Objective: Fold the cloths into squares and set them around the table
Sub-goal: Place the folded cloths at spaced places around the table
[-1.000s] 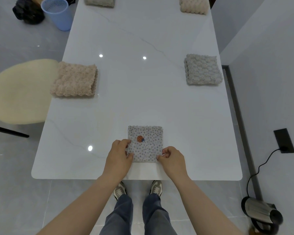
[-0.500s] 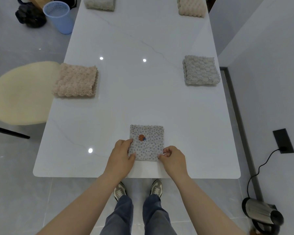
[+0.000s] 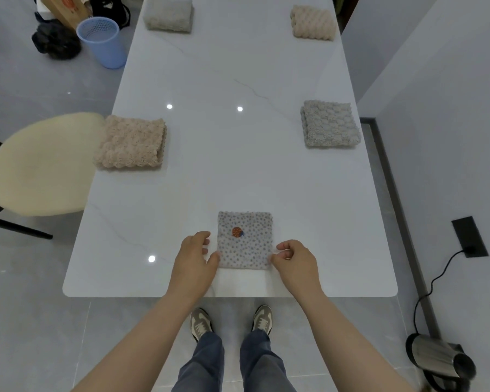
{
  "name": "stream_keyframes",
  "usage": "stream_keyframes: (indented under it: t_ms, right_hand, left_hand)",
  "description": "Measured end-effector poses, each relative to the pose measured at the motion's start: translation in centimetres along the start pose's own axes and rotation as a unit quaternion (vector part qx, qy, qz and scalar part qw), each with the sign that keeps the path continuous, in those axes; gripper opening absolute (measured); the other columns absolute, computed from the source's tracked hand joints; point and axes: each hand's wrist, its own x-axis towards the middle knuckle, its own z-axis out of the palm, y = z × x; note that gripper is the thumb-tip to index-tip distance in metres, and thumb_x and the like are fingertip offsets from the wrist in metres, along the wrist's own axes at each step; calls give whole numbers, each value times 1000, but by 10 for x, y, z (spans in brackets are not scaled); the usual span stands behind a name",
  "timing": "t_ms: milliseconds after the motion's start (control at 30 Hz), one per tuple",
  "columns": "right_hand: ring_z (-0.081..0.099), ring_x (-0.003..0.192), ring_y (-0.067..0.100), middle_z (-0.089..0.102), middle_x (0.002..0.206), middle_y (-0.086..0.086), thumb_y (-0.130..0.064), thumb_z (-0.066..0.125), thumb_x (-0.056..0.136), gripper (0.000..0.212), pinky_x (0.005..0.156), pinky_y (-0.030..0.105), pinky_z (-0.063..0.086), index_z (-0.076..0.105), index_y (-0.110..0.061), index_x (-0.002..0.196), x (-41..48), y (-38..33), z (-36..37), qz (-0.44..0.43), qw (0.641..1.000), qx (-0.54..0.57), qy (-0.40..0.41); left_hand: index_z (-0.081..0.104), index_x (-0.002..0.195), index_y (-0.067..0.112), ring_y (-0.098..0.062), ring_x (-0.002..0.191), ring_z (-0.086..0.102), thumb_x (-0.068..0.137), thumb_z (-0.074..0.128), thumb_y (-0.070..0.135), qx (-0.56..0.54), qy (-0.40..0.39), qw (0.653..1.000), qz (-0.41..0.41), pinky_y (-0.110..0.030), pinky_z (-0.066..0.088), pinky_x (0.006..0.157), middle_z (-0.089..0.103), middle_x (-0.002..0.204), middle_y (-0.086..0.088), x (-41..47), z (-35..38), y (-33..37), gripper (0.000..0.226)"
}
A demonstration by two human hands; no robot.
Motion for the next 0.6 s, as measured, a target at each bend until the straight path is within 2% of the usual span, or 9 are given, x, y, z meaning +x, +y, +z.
stream_keyframes:
  t_ms: [200,400,600]
  right_hand:
    - [54,73,6,58,81,-5,-13,63,86,18,60,13,38,59,-16,103,-15,-17,-9,-16,1000,23,5]
    - [55,72,3,60,81,-5,-14,64,87,17,58,11,39,59,-17,103,-29,-27,-13,-23,998,47,23]
    - [57,72,6,61,81,-5,-16,65,86,19,60,15,42,59,-19,103,-34,-26,-35,-45,997,59,16]
  left_hand:
    - [49,130,15,-13,99,56,90,58,16,-43,-15,999,2,-21,42,83,56,116,-1,-8,-13,10,41]
    - [53,124,18,-8,93,57,90,56,16,-16,-45,998,44,-20,43,80,59,108,3,-9,-22,26,35]
    - [55,123,16,-7,90,58,89,55,15,-10,-42,998,46,-19,46,80,61,104,4,-20,-15,43,34]
